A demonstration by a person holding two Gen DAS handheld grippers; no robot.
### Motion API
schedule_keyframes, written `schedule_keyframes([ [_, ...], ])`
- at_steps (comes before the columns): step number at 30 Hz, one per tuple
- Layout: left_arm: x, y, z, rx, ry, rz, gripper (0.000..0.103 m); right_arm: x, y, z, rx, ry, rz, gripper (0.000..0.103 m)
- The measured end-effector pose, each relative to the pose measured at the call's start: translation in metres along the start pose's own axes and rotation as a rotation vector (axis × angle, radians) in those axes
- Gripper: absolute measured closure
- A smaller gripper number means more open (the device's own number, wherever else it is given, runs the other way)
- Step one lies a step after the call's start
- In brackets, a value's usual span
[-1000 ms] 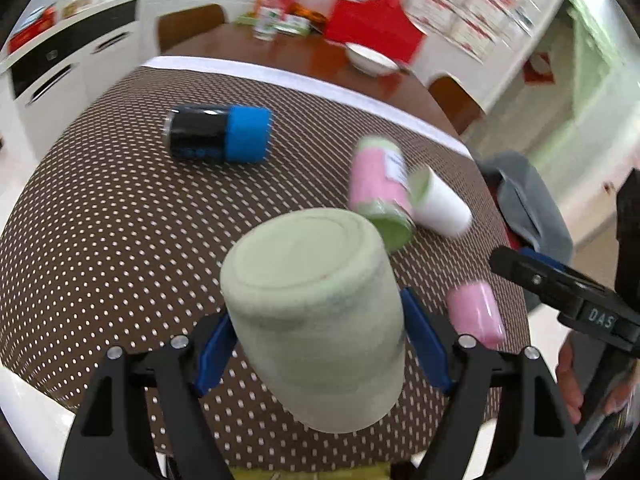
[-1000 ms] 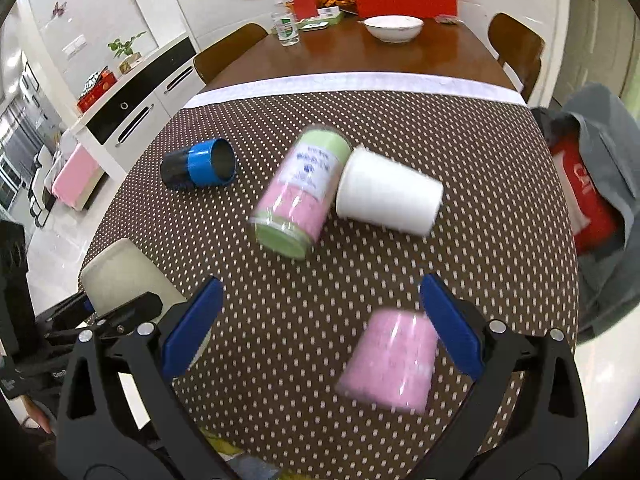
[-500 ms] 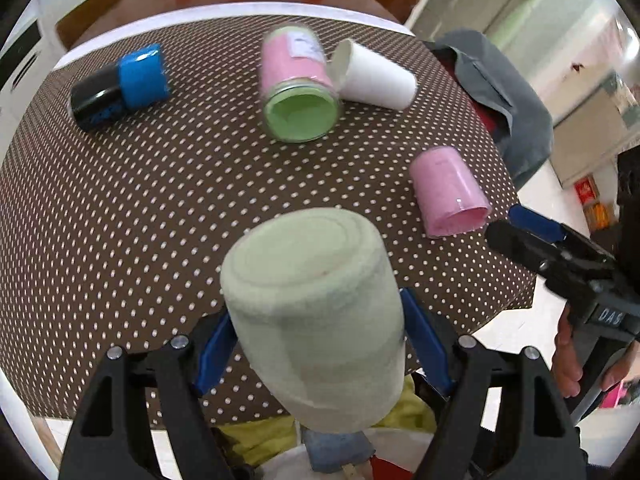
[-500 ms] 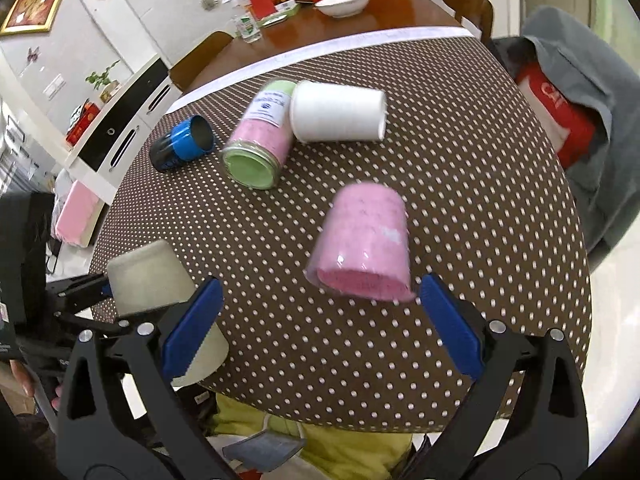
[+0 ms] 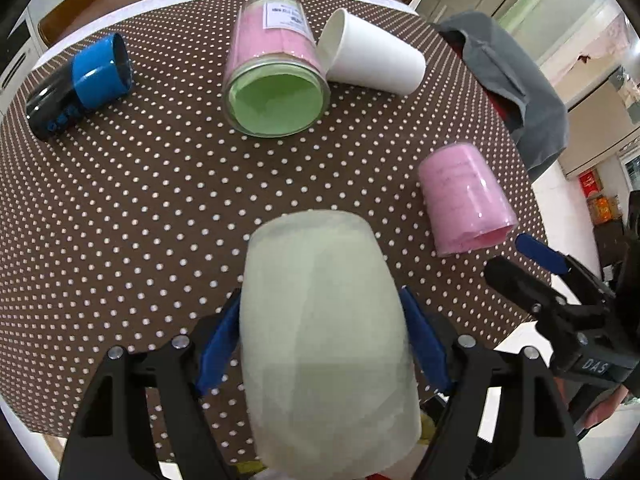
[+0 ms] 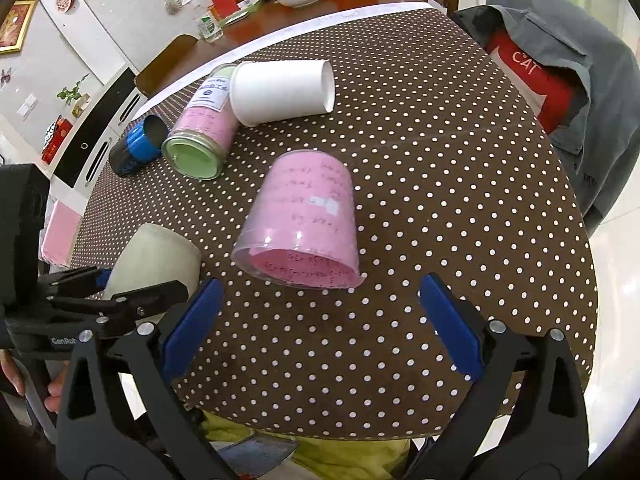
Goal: Flip cup upside down
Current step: 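Lift the pale green cup with the left gripper and rotate it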
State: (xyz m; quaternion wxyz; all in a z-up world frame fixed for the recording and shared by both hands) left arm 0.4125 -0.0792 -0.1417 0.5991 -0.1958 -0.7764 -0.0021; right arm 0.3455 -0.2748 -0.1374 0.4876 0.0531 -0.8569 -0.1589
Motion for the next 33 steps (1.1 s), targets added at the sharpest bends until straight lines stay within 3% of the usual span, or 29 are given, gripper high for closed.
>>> schedule_keyframes([
  [3, -0.001, 0.001, -0.001, 0.018, -0.029, -0.005, 0.027, -0.002, -0.002, -0.002, -0.002, -0.002, 0.015, 0.006],
  [8, -0.008, 0.003, 0.0, 0.029, -0.009, 0.024, 0.027, -0.003, 0.001, -0.003, 0.003, -0.002, 0.019, 0.006],
  [16, 0.007, 0.0, -0.002, 0.004, -0.079, -0.039, 0.027, 0.003, 0.013, -0.004, 0.025, -0.018, 0.031, 0.006],
  [19, 0.011, 0.002, -0.004, 0.013, -0.082, -0.03, 0.027, 0.008, 0.019, -0.006, 0.036, -0.029, 0.034, 0.006],
  [33, 0.07, 0.014, -0.005, -0.035, -0.21, -0.021, 0.027, 0.041, 0.059, -0.024, 0.086, -0.121, 0.026, 0.006],
])
Point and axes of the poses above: each gripper's, at about its wrist camera, not at the fingertips, and x roughly against the way its jaws point, y to its left, z to its underside, the point moved 3 cm from there along -x, roughly the way its jaws point
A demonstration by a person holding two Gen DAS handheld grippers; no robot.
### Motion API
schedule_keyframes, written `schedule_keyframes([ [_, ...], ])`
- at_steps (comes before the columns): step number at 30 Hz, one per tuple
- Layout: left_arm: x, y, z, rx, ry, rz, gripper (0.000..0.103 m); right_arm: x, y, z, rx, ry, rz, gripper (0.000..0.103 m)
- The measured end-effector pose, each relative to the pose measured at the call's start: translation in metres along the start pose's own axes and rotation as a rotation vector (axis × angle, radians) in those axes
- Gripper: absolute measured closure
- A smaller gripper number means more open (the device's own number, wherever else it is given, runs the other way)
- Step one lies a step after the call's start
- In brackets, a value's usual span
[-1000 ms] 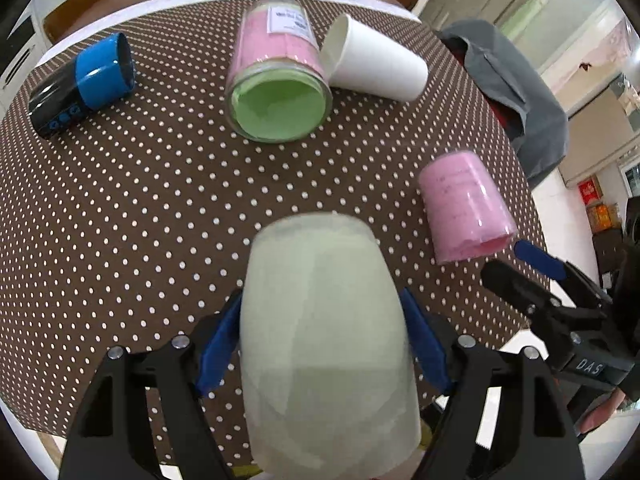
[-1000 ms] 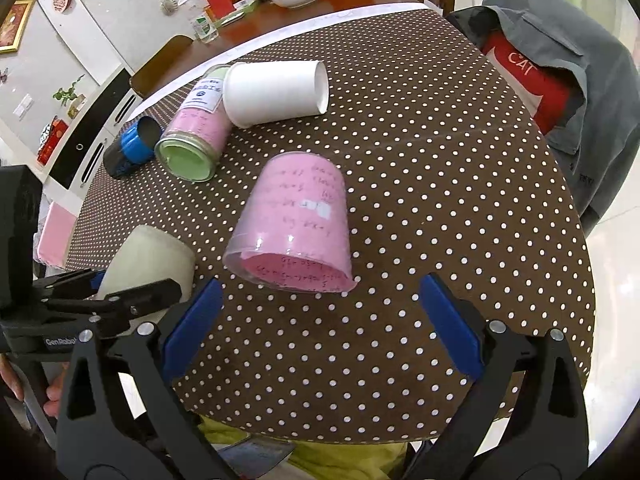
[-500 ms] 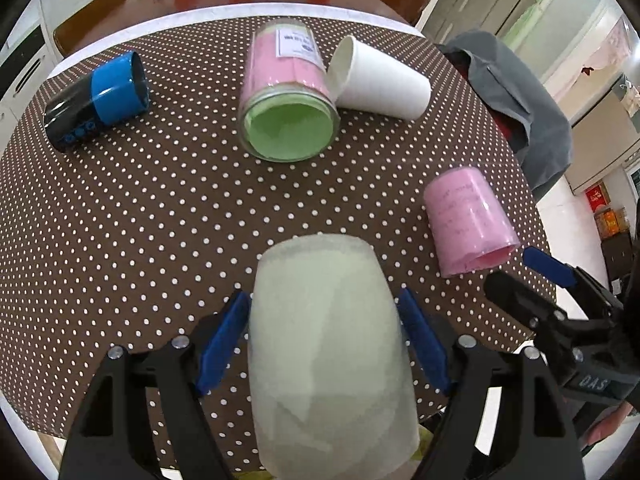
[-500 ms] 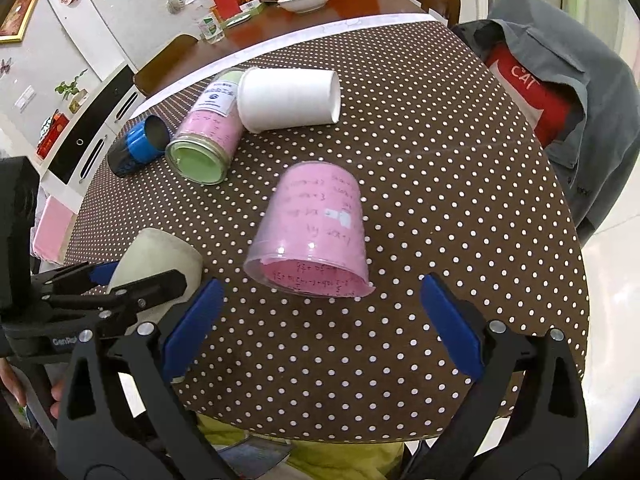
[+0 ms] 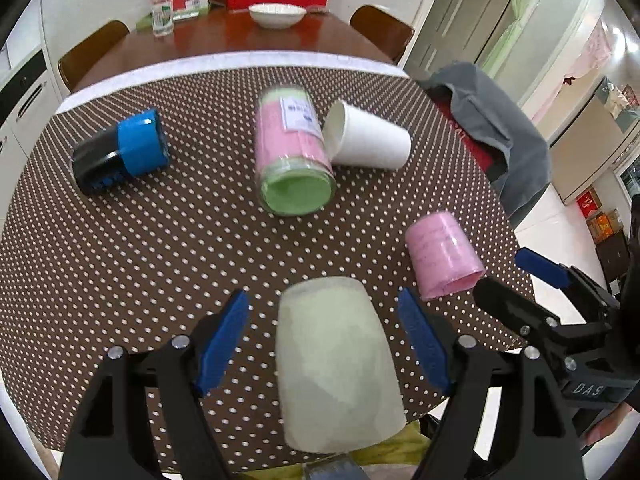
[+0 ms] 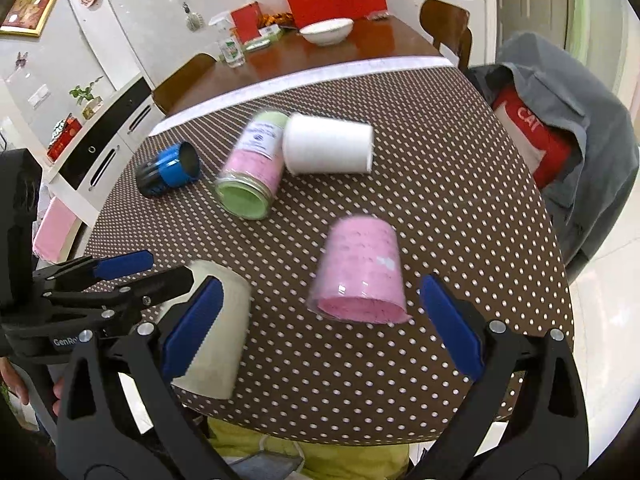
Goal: Flip cup upside down
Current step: 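Lift the pale green cup with the left gripper and rotate it, then grasp the pale green cup with the right gripper from the left gripper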
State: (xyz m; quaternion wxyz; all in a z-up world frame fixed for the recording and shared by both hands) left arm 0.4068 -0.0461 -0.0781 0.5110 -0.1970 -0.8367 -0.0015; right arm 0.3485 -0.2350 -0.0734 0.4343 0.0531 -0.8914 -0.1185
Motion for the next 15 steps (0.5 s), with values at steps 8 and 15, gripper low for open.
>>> schedule_keyframes([
  [8, 0.027, 0.027, 0.001, 0.01, -0.055, -0.016, 0.027, -0.004, 0.039, -0.012, 0.05, -0.007, -0.017, 0.006],
  [15, 0.036, 0.061, 0.009, 0.03, -0.071, -0.051, 0.027, -0.028, 0.07, -0.01, 0.077, 0.067, -0.044, 0.006],
])
Point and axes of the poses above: each gripper's, at about its wrist camera, not at the fingertips, and x roughly against the way its jaws point, y to its left, z to its underside, the point moved 3 cm from there along -x, roughly the way its jaws point
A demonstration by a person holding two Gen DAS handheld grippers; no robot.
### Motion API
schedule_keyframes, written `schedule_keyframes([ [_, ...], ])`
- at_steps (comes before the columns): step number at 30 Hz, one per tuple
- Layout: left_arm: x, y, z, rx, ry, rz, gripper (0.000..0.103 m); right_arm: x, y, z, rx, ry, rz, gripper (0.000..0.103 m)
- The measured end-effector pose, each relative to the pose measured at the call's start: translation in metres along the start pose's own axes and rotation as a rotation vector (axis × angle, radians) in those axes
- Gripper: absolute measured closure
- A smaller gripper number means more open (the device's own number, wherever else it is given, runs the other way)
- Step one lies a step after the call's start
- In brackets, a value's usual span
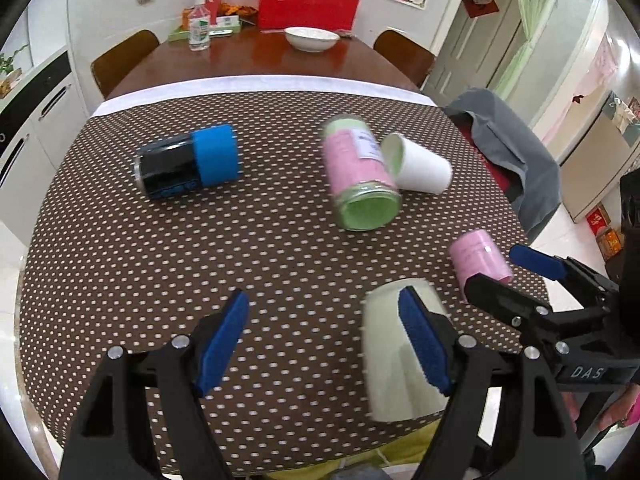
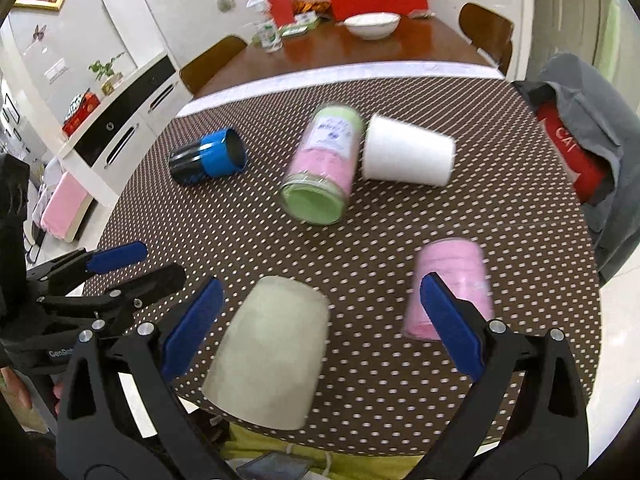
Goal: Flip cup upside down
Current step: 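Grasp the pale green cup with the right gripper from the left gripper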
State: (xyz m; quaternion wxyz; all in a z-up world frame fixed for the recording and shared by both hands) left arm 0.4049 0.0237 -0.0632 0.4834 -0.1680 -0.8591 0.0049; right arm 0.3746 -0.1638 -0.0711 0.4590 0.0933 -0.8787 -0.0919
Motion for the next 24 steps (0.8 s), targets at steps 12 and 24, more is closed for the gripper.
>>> schedule_keyframes([
  [12, -0.016, 0.059, 0.014, 0.045, 0.049, -0.053, 0.027, -0.056, 0.023, 0.008, -0.034, 0.181, -0.038, 0.006],
  [24, -0.042, 0.078, 0.027, 0.065, 0.11, -0.061, 0.027, -0.1, 0.028, 0.021, -0.093, 0.372, -0.067, 0.012],
])
Point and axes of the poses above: each gripper's, at about its wrist camera, not at the fingertips, and x roughly against the way its jaws point, y to its left, z to its underside, the point moved 3 cm from there along -x, roughly the way its jaws point
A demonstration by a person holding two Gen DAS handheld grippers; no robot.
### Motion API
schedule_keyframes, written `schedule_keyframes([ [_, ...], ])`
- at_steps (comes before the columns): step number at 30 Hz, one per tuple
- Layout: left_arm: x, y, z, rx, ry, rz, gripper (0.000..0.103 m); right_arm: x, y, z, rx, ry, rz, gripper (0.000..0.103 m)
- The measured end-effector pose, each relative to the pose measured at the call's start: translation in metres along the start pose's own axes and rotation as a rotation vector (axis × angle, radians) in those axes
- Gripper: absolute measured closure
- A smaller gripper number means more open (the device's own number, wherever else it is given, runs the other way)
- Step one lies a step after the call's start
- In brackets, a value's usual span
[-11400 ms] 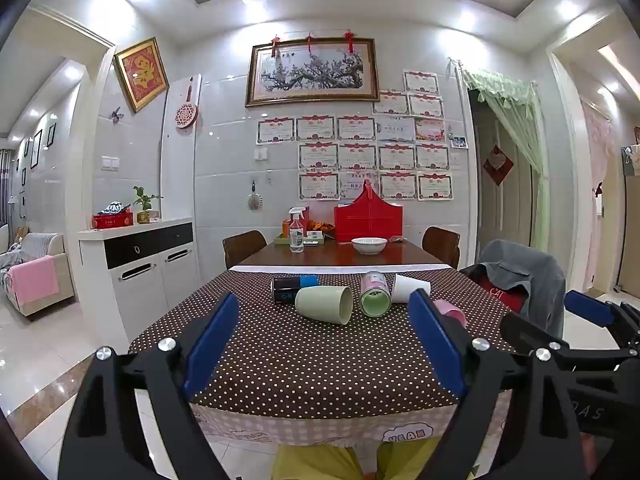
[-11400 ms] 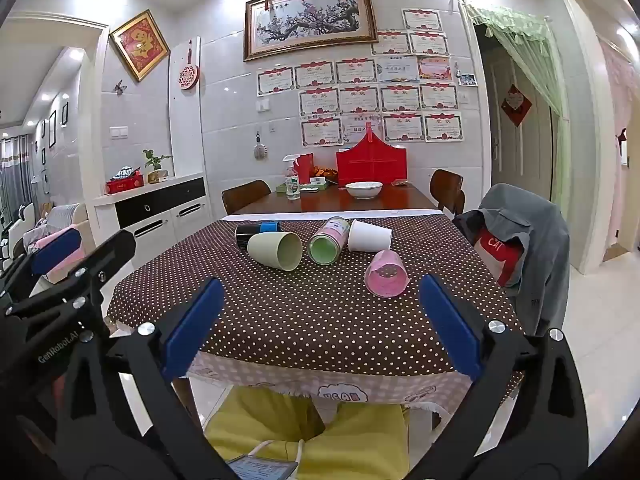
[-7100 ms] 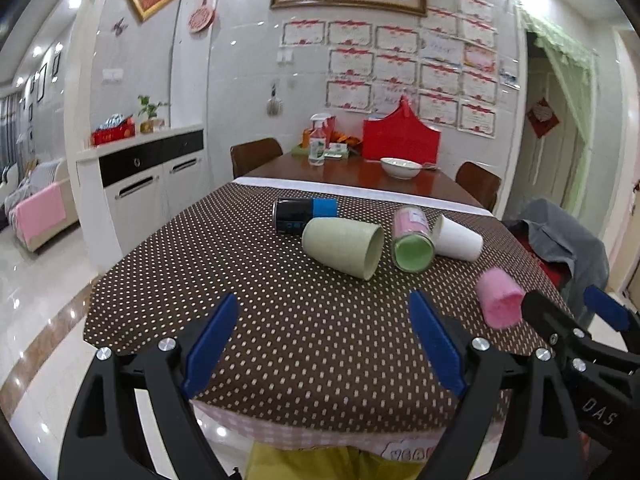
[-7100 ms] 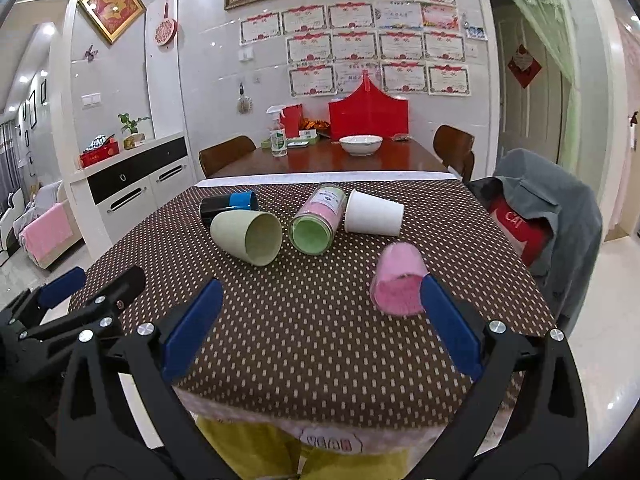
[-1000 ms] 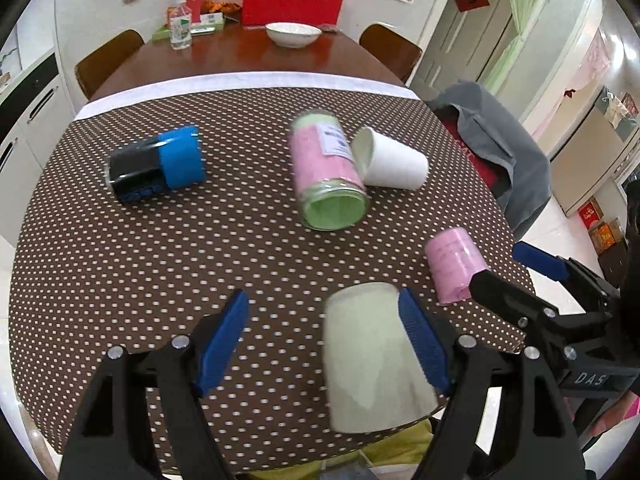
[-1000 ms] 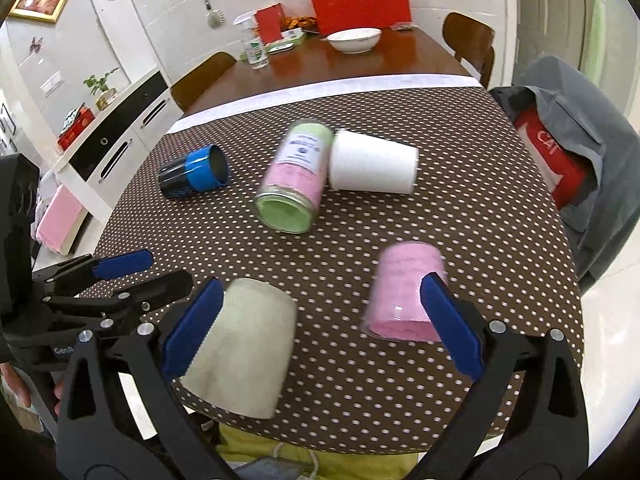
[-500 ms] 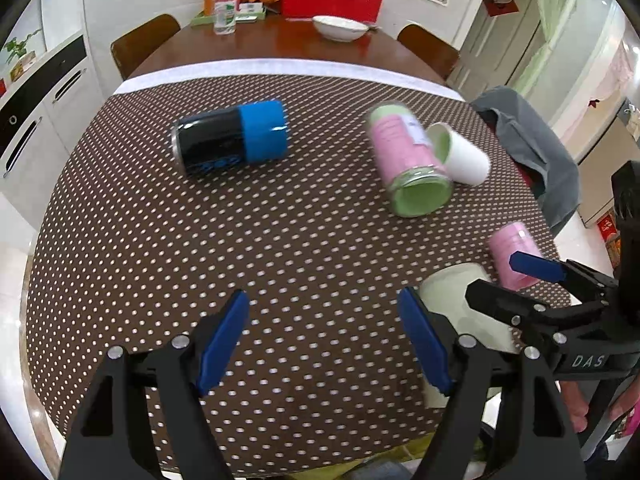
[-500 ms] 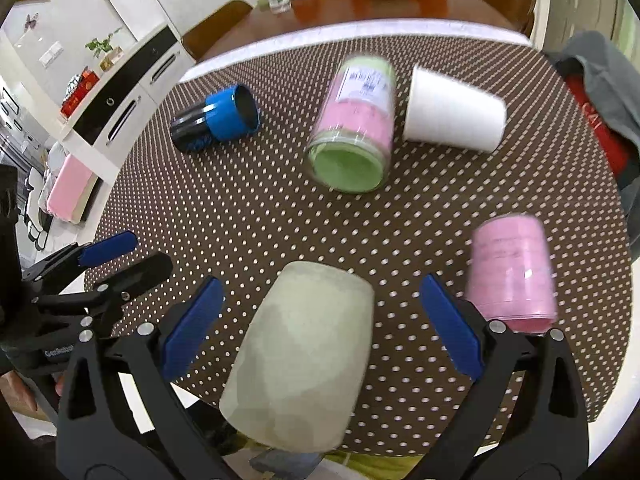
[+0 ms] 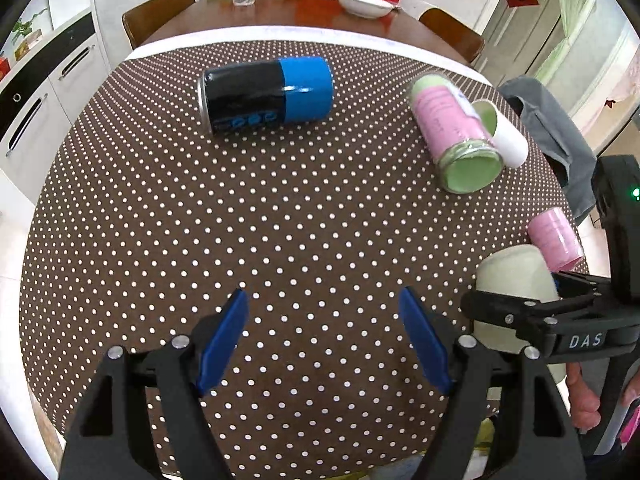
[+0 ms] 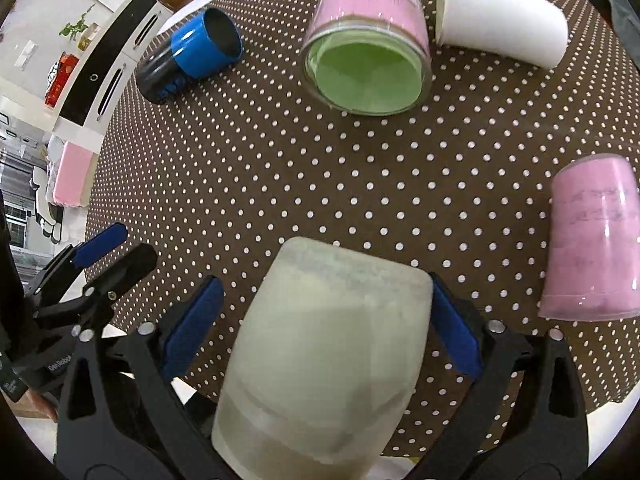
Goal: Flip cup upside down
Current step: 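Grasp the pale green cup with the right gripper from the left gripper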
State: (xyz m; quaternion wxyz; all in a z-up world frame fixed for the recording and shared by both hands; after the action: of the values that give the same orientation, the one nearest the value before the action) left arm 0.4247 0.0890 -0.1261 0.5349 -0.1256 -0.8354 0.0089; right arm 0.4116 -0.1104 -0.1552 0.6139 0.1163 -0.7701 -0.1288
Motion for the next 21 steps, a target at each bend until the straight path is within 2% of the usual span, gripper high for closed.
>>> schedule_keyframes([
  [1, -0.002, 0.0, 0.0, -0.004, 0.007, 0.002, 0.027, 0.0, 0.002, 0.0, 0.009, -0.004, 0.012, 0.025],
  [2, -0.004, -0.002, 0.0, -0.007, 0.011, 0.004, 0.027, 0.001, 0.003, 0.0, 0.015, -0.002, 0.013, 0.028],
  [9, -0.007, -0.015, -0.008, -0.017, -0.001, 0.006, 0.027, 0.006, 0.0, 0.0, 0.014, -0.003, -0.011, 0.029],
  [21, 0.003, -0.033, -0.018, -0.032, -0.04, 0.011, 0.027, 0.044, 0.008, -0.012, 0.114, -0.133, 0.059, 0.03],
])
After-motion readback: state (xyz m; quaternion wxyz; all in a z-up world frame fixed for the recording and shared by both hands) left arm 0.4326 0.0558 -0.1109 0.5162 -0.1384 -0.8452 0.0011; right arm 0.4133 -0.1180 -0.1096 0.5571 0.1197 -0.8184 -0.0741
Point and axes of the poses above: each gripper's, at about its wrist camera, not at the fingertips, and x roughly against the way its jaws point, y to its left, z to its underside, the point moved 3 cm from there along -x, roughly the way its jaws point
